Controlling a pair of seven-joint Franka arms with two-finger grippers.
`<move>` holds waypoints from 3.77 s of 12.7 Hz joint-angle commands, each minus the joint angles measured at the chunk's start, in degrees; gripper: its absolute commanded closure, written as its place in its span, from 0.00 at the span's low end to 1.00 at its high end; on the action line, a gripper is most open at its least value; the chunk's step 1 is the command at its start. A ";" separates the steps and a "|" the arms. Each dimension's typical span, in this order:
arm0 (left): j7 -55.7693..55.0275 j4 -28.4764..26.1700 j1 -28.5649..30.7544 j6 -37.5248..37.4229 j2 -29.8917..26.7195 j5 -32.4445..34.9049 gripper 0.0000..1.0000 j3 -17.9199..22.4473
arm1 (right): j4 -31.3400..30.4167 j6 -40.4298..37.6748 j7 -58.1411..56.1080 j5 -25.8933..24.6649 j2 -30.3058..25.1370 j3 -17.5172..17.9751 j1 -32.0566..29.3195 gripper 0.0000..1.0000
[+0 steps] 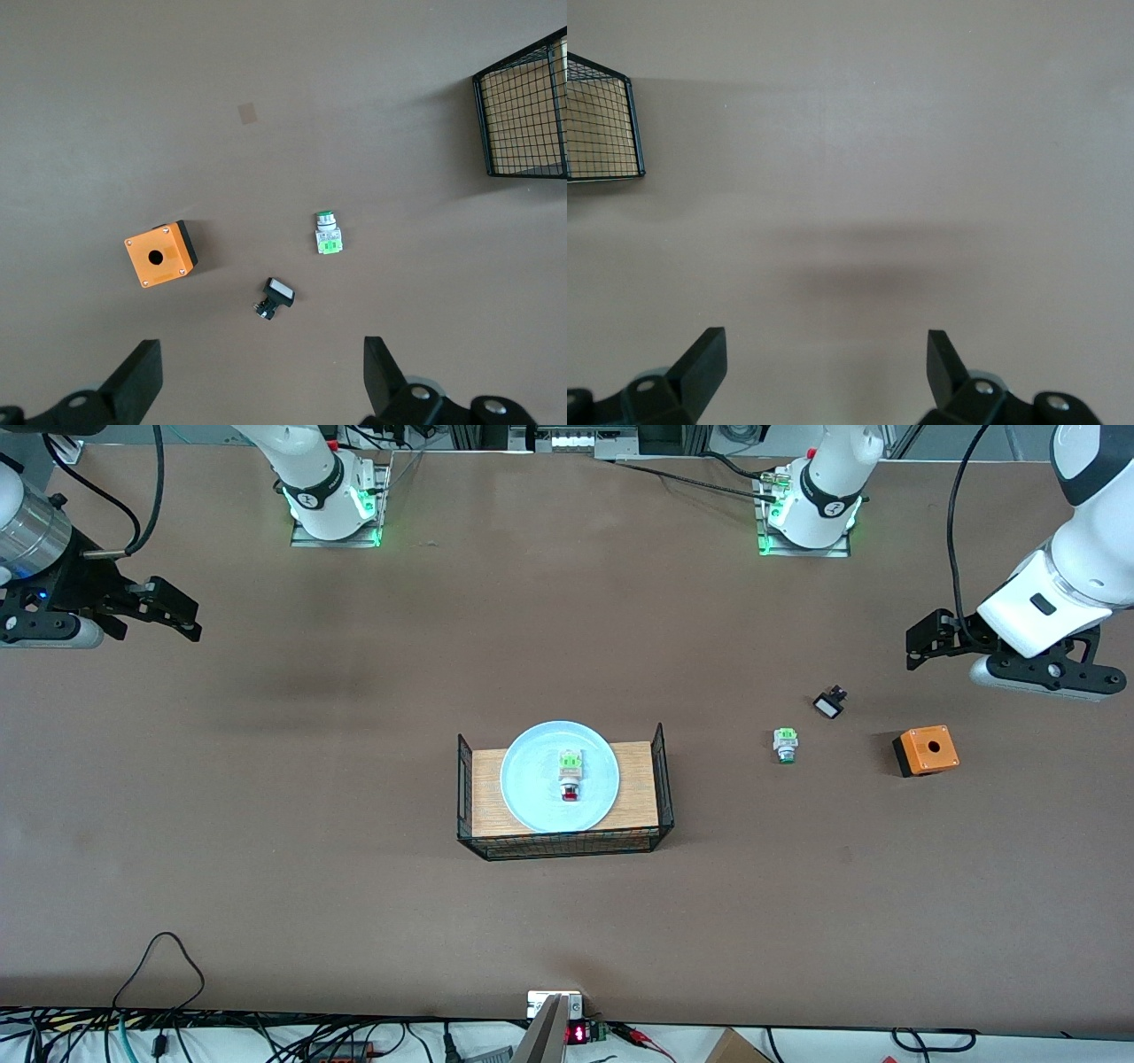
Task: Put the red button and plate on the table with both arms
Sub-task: 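Move the left gripper over the red button on the blue plate, then lower the left gripper and close it on the red button, then lift the red button with the left gripper and carry it off the tray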
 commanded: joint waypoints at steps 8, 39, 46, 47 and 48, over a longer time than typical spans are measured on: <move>-11.21 17.03 -6.90 -4.91 10.42 -6.19 0.00 -6.92 | 0.48 -1.41 -0.38 -0.61 -0.11 0.32 -0.33 0.00; -58.10 28.11 -32.32 34.64 43.66 20.00 0.00 -6.23 | -0.04 -0.18 -1.35 -0.53 0.33 0.32 -1.29 0.00; -58.19 27.15 -32.23 34.64 44.10 24.48 0.29 -6.40 | -0.04 -0.26 -1.44 -0.53 0.24 0.32 -1.29 0.00; -58.36 27.06 -32.23 34.47 44.10 24.39 0.30 -6.40 | -0.04 -0.26 -1.44 -0.53 0.24 0.32 -1.38 0.00; -58.27 27.06 -32.31 34.29 44.10 24.31 0.30 -6.49 | -0.04 -0.18 -1.44 -0.53 0.24 0.32 -1.38 0.00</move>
